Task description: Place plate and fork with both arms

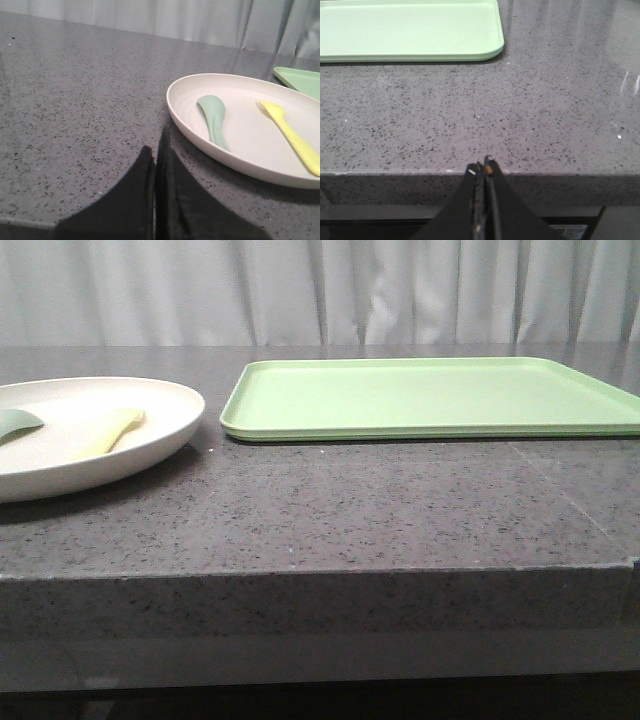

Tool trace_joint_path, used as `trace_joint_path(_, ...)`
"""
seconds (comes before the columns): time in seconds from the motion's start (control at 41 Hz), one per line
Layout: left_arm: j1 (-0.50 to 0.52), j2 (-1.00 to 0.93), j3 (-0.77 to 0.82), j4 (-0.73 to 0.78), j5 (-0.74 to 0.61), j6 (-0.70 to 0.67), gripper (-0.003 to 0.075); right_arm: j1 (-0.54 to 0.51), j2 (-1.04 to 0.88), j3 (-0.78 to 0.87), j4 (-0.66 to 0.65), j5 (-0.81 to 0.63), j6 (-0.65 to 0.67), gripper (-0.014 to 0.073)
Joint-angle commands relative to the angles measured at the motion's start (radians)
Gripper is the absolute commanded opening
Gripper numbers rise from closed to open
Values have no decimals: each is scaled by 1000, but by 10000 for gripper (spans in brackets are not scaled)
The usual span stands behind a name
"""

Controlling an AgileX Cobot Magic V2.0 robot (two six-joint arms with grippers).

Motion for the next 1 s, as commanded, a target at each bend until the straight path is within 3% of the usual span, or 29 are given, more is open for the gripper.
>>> trace_joint_path(0.0,3,-21,3,-5,-85,2,-18,-6,-18,-4,-8,-75,-8,-63)
trace_joint_path(0.561,3,-21,3,-5,-123,2,-18,-6,-18,-4,-9,-88,-8,-63)
trace_joint_path(0.78,3,-21,3,-17,-209,2,-18,-6,-18,-4,-8,-270,-8,-63)
trace_joint_path(0.976,3,-21,3,-17,-383,2,-18,-6,-18,-4,-8,-461,-8,-63)
